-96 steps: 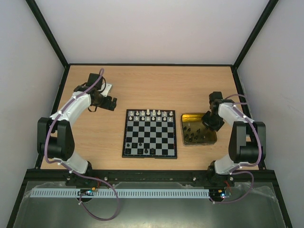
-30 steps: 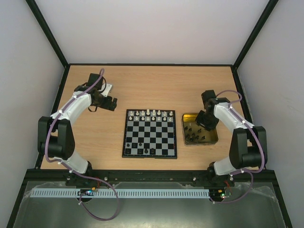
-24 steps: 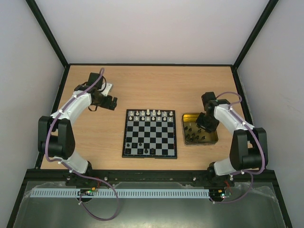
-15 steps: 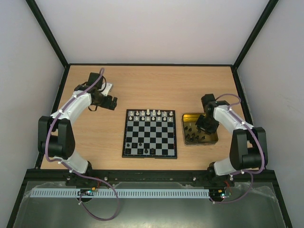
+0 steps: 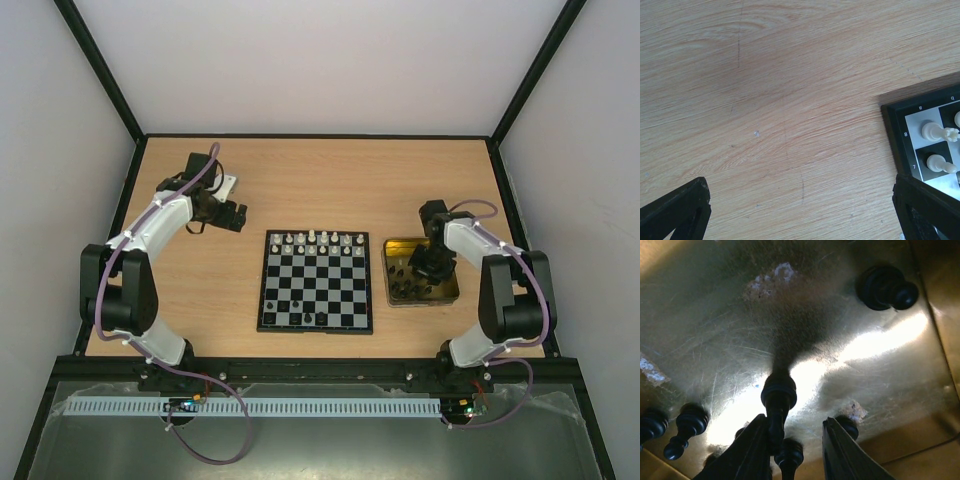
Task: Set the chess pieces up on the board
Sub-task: Pick up the chess piece from the storage box.
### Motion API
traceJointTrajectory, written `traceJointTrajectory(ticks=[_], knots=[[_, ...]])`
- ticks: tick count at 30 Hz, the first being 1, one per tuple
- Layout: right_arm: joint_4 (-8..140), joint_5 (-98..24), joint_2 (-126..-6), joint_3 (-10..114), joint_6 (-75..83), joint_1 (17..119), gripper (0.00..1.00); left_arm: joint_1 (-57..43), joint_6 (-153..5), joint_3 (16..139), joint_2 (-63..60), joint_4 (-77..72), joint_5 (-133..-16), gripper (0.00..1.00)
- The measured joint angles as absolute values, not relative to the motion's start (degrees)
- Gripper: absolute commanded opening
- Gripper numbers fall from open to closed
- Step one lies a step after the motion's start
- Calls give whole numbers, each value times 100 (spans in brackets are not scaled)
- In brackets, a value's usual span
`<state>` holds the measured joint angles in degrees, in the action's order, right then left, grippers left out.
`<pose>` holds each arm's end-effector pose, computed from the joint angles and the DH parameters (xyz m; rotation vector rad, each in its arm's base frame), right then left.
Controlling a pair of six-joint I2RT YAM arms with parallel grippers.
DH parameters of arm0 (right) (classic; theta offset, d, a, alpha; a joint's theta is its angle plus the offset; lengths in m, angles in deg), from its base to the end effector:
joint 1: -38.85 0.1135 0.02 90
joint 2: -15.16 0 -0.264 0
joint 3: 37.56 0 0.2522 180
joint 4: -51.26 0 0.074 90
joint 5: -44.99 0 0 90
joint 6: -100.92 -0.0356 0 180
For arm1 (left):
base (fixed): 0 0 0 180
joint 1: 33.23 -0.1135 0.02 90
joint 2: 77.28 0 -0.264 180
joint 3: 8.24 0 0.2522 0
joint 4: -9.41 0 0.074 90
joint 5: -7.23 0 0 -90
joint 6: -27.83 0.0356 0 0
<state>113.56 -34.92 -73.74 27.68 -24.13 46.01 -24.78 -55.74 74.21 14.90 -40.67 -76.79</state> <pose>0.2509 0.0378 0.1675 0.7437 3.0355 0.2971 0.3295 -0.0527 0.2401 0.3748 2.5861 -0.1489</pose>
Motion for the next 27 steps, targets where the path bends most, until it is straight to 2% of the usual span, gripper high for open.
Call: traceJointTrajectory(ticks=[7,21,27], knots=[[11242,-3499,-7601,2790,-2380,4603,3,-2478,-5574,7421,1490,-4064,-7679,99],[11574,-3901,-7398,3402,-2383,4688,2,-2478,-5574,7421,1490,-4064,-7679,99],[12132,-4159,-7005,4005,-2428,5364,2,-2476,-5574,7421,1490,-4067,-7677,99]])
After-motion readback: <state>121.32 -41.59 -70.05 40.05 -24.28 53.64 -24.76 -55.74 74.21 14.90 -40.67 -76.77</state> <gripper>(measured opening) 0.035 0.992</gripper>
